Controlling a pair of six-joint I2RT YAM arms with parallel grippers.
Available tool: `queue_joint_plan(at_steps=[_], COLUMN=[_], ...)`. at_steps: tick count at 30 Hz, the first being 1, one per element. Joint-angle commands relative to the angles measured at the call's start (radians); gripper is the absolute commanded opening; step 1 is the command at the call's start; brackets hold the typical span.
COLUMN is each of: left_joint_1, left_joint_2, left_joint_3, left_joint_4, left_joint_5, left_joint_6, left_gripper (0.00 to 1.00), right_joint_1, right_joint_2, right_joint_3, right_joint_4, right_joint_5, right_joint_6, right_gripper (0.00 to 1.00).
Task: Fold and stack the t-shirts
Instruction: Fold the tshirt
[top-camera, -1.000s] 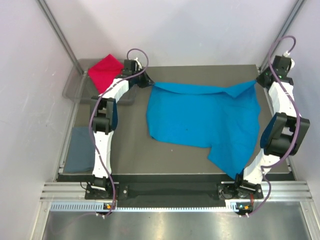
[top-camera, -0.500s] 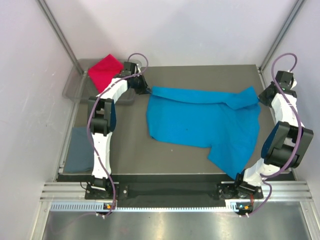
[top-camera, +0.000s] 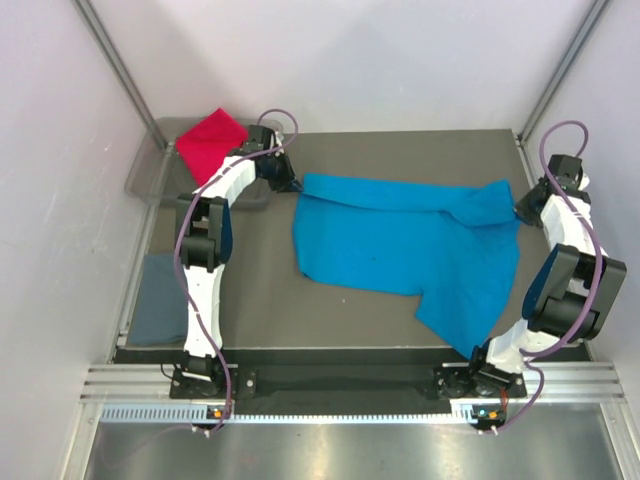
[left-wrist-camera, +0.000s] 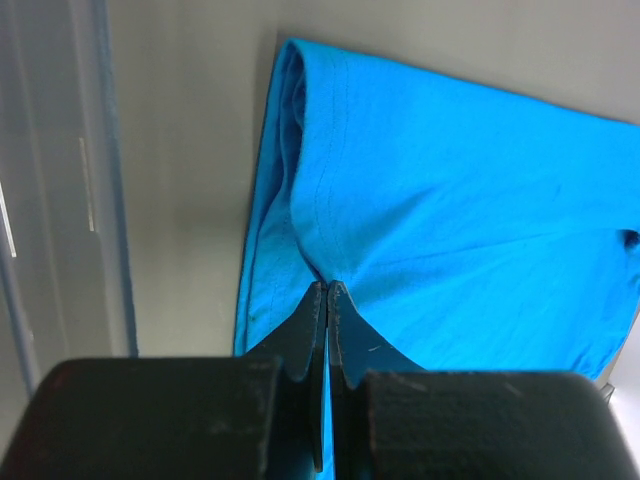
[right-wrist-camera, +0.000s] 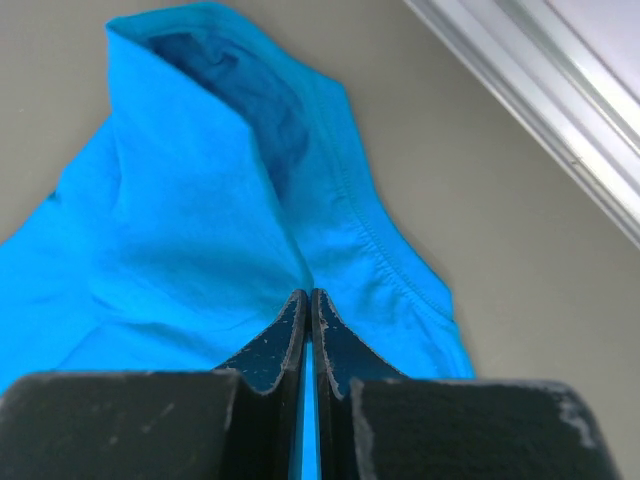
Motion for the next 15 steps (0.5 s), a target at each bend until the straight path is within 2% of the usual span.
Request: queue_joint_plan(at_steps=[1, 15], left_joint_1=[0.009, 0.009], left_joint_2=[-0.016, 0.04], left_joint_3=[0.011, 0.038], left_joint_4=[-0.045, -0.068], left_joint_5=[-0.02, -0.049], left_joint_6=[0.018, 0.024], left_gripper=[0.0, 0.0], right_joint_1=[-0.027, -0.036], right_joint_2=[-0.04, -0.045], right_joint_3=[0.003, -0.036], right_joint_4=[0.009, 0.008], right_joint_5=[0.041, 0.015], right_joint_6=[-0.011, -0.006], right_gripper=[0.0, 0.0])
